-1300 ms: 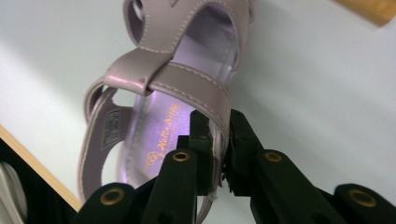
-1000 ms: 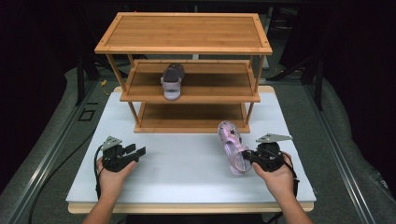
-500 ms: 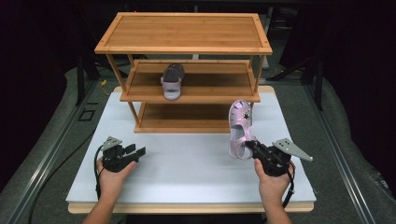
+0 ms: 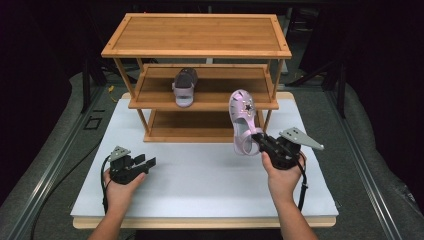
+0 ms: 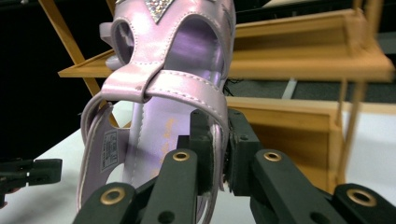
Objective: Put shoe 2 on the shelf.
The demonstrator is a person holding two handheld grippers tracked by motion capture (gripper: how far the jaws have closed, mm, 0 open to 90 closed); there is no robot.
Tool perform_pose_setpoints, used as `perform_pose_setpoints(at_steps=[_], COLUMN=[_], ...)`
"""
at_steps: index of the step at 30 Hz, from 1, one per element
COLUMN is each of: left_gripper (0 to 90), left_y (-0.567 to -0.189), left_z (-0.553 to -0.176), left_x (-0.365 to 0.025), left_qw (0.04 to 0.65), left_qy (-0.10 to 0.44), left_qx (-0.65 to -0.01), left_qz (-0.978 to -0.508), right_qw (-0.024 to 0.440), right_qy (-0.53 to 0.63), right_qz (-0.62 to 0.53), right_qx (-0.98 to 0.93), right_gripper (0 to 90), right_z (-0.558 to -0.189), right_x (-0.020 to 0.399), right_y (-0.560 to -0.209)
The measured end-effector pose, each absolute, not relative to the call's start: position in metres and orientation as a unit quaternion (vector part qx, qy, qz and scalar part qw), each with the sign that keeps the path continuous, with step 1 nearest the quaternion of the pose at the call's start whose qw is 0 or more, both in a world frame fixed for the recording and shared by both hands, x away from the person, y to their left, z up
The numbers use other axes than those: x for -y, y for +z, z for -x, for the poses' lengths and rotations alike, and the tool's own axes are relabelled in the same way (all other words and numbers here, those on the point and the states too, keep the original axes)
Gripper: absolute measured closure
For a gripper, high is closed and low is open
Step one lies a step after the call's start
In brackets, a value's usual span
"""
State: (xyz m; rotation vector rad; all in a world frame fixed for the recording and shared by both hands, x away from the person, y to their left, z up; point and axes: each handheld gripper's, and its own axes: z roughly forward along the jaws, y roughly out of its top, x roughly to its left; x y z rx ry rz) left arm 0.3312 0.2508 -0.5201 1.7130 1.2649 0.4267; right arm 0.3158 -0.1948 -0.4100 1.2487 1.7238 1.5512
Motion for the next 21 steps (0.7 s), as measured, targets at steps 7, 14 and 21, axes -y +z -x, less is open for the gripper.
perform_pose_setpoints(at_steps=[7, 14, 21], left_gripper=[47.2, 47.2, 47.3], left_y=[-0.520, -0.520, -0.520], left_z=[-0.332, -0.333, -0.334], left_x=[-0.252, -0.254, -0.255], left_qw=[0.467, 0.469, 0.470], left_qy=[0.172, 0.172, 0.171], left_qx=[-0.516, -0.516, -0.516], left_qz=[-0.697, -0.696, -0.696], right_qw=[0.244, 0.240, 0.253], right_qy=[0.544, 0.520, 0.503], right_qz=[-0.452, -0.464, -0.482], right_qx=[-0.663, -0.676, -0.671], right_gripper=[83.1, 83.1, 83.2], right_z=[-0.350, -0.385, -0.416], right_x=[0.165, 0.142, 0.126], right_y=[-0.391, -0.373, -0.357])
